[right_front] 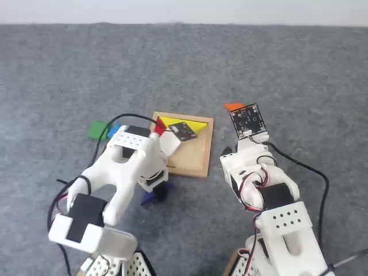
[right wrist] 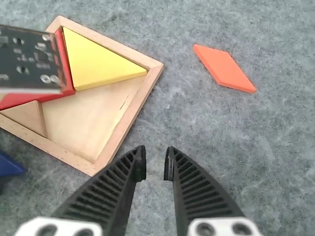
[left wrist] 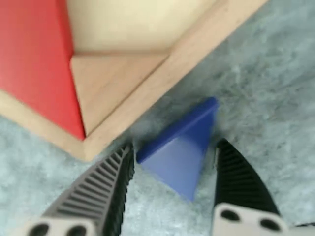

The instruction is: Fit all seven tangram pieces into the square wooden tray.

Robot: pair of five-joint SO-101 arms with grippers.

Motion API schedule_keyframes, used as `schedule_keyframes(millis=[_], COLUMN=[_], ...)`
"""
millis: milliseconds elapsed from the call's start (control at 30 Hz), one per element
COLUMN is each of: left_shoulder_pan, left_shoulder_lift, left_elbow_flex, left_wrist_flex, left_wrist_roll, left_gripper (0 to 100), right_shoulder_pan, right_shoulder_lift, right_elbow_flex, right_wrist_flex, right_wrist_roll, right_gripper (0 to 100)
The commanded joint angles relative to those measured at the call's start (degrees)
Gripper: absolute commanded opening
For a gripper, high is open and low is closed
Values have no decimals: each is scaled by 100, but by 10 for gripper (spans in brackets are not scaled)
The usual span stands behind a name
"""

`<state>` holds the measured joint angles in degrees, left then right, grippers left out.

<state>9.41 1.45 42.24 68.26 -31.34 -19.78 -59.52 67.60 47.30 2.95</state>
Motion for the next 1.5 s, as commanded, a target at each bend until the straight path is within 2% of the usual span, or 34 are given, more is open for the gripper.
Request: schedule_keyframes(millis=[0, 267, 500, 767, 967, 1200, 1333, 1467], left_shoulder_pan=[404, 325, 18, 79, 70, 70, 44, -26], left_shoulder_lift=[-9, -18, -53, -53, -53, -62, -62, -62], left_elbow_flex=[-338, -215, -136, -92, -75, -4, -31, -48], left_wrist_flex=[-158, -132, -123, -114, -114, -105, 9, 105], left_wrist_roll=[44, -255, -273, -281, -290, -281, -264, -281], left_gripper=[258, 254, 254, 253, 191, 184, 199, 262], right_shoulder_pan=[66, 66, 66, 66, 66, 66, 66, 66], right_shoulder_lift=[4, 4, 4, 4, 4, 4, 4, 4], right_elbow_flex=[-290, -290, -299, -299, -299, -299, -299, -299], right_wrist_flex=[-84, -84, -84, -84, -84, -84, -84, -84], right_wrist_roll=[-18, -9, -9, -9, -9, -9, -9, -9], right_gripper=[86, 86, 86, 86, 86, 86, 86, 86])
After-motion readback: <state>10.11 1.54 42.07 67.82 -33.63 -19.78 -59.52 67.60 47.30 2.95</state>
